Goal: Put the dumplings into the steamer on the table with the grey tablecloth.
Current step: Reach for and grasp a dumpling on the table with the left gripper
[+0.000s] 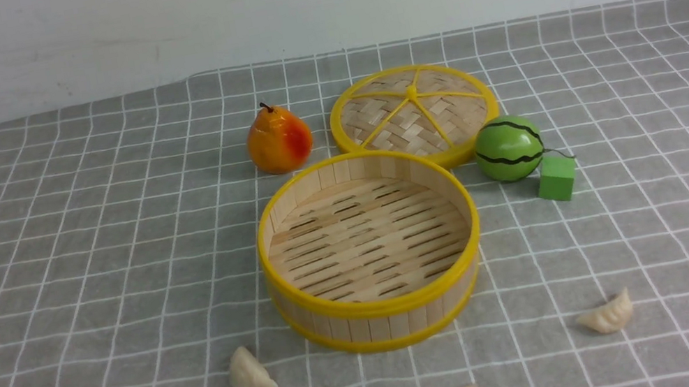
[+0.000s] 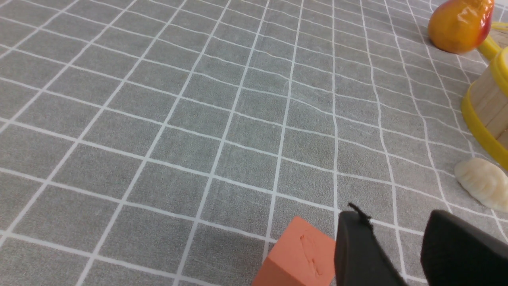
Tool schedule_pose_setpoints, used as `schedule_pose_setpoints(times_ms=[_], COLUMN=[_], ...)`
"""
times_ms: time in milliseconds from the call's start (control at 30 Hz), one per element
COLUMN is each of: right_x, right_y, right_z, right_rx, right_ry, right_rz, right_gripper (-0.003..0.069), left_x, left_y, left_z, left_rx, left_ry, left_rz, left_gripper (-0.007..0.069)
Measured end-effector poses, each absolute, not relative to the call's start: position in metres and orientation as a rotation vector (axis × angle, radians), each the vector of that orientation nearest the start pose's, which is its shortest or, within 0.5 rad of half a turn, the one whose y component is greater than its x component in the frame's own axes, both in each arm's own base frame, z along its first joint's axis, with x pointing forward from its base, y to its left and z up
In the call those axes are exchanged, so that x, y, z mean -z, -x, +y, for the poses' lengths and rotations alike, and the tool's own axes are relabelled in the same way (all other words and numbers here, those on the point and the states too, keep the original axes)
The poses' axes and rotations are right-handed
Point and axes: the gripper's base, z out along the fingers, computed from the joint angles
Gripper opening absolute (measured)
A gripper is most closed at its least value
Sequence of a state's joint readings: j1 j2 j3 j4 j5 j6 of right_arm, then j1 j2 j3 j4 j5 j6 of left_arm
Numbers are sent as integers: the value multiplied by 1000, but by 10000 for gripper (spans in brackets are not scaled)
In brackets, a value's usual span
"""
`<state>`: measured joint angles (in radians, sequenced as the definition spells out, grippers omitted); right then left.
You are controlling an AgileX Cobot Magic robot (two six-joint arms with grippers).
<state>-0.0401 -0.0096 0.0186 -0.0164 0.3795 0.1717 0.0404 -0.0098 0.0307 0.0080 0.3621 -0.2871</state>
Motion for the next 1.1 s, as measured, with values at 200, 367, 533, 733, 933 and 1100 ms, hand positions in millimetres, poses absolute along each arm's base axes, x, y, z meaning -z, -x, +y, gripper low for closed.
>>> schedule_pose_setpoints(times_ms=[200, 367, 533, 733, 933, 1100], right_x=[-173, -173, -173, -173, -173, -174], right_y=[-52, -52, -52, -52, -52, -52], right_z=[-3, -3, -3, -3, -3, 2], right_rx=[-75, -76, -76, -75, -75, -219], right_ry=[-188, -189, -189, -188, -188, -294], right_rz=[1863, 1863, 1863, 1863, 1863, 1852], right_gripper=[240, 240, 240, 240, 240, 240], left_x=[-171, -171, -171, -171, -174, -178], left_y=[-53, -53, -53, -53, -54, -55], left_z=[2, 2, 2, 3, 1, -6], left_rx=[163, 163, 163, 155, 214, 602], left_ry=[300, 300, 300, 294, 329, 655], left_rz=[1845, 1845, 1845, 1841, 1801, 1708], left_gripper=[237, 237, 237, 237, 237, 237])
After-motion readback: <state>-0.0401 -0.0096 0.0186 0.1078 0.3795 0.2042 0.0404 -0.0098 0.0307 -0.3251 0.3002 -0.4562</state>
